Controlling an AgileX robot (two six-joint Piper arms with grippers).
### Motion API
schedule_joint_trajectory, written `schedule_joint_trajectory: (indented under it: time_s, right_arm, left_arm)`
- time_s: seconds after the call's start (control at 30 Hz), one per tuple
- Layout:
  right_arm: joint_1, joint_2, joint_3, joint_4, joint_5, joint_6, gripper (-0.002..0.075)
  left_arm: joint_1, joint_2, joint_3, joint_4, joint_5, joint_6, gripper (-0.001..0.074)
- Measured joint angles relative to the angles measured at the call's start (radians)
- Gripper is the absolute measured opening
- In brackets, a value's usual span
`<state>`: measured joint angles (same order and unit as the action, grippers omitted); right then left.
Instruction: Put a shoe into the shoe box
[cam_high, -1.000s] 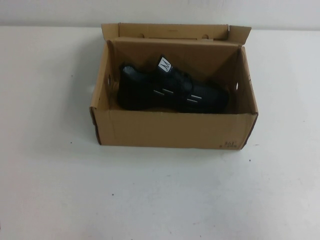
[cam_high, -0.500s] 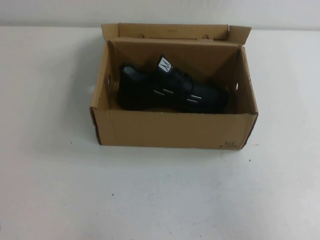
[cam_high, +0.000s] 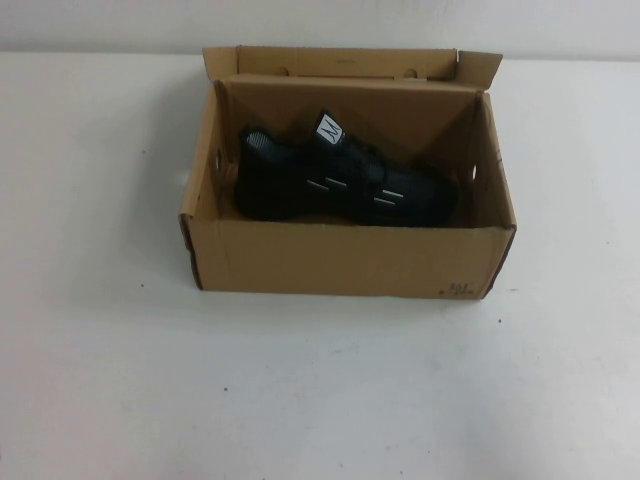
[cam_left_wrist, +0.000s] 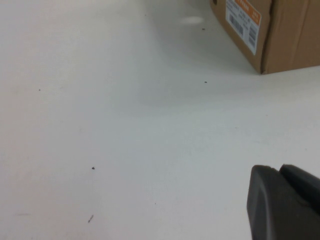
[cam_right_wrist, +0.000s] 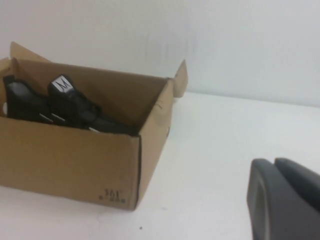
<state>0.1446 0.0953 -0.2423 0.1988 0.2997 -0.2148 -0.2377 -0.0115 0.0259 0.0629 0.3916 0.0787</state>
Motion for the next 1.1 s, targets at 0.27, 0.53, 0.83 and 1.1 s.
schedule_joint_trajectory:
  time_s: [0.27, 0.53, 0.83, 1.1]
  right_arm:
    - [-0.057, -0.101, 0.173, 0.014, 0.013, 0.000, -0.0017]
    - [-0.087, -0.103, 0.234, 0.074, 0.042, 0.000, -0.0017]
    - [-0.090, -0.103, 0.269, 0.096, 0.086, 0.000, -0.0017]
    - [-0.097, -0.103, 0.269, 0.098, 0.086, 0.000, -0.0017]
  left_arm:
    - [0.000, 0.000, 0.000, 0.000, 0.000, 0.000, 0.0000]
    - [0.000, 0.000, 0.000, 0.000, 0.000, 0.000, 0.0000]
    - [0.000, 0.000, 0.000, 0.000, 0.000, 0.000, 0.0000]
    - [0.000, 0.000, 0.000, 0.000, 0.000, 0.000, 0.0000]
